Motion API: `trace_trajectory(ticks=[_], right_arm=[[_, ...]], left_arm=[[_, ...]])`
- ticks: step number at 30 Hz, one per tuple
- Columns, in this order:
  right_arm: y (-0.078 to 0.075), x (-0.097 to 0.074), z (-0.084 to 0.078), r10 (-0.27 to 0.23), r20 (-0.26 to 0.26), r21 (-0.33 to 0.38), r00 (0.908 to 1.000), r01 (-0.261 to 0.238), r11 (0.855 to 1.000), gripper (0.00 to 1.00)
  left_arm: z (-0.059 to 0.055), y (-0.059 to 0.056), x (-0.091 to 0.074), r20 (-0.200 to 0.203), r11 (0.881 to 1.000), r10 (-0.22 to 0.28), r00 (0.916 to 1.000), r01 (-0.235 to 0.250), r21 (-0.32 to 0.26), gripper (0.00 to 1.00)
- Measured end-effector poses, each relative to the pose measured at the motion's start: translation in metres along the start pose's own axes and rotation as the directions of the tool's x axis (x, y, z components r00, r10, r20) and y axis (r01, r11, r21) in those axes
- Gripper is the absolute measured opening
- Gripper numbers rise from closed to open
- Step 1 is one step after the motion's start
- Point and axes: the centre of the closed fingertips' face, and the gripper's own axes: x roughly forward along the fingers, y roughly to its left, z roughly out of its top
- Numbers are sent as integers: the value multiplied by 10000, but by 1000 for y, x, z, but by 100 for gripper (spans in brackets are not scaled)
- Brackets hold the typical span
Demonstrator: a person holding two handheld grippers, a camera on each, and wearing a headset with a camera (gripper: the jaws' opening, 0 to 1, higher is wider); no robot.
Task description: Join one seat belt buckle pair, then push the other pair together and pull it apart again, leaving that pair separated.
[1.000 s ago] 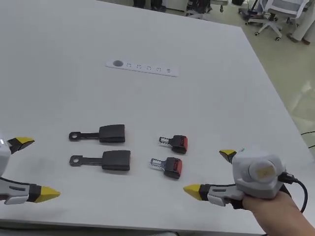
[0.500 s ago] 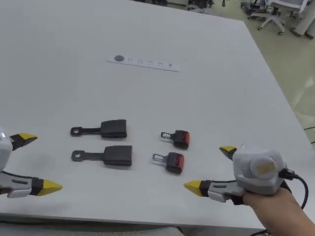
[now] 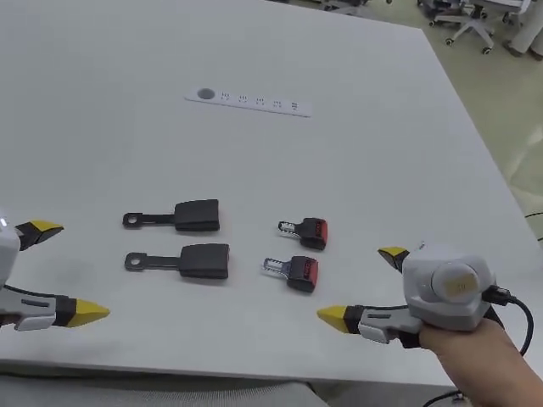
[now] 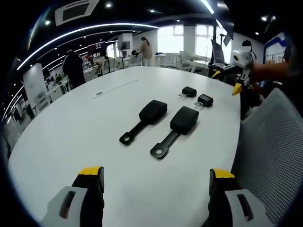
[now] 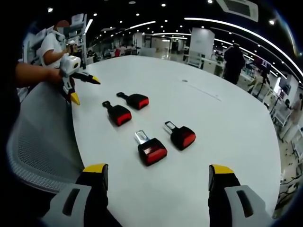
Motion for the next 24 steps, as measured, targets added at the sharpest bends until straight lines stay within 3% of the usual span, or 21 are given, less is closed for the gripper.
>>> trace_trajectory(ticks=[6,9,17,24], right_arm=[[2,-1,1,42,106,5,9999,-42,10000,87],[6,0,-2,153,-27,-131,9999,-154,9998,87],[5,-1,-8,172,-356,-296,9992,-183,9994,81],[1,2,-5,292,-342,-237,9990,-300,9993,78]], left_arm=[[-3,0,0,-96,10000,-89,9999,89,37,91],[-7,-1,2,-294,9996,-202,9994,208,200,89],[-5,-8,2,-492,9983,-453,9978,470,334,86],[-9,-3,0,-783,9975,-313,9964,361,604,82]])
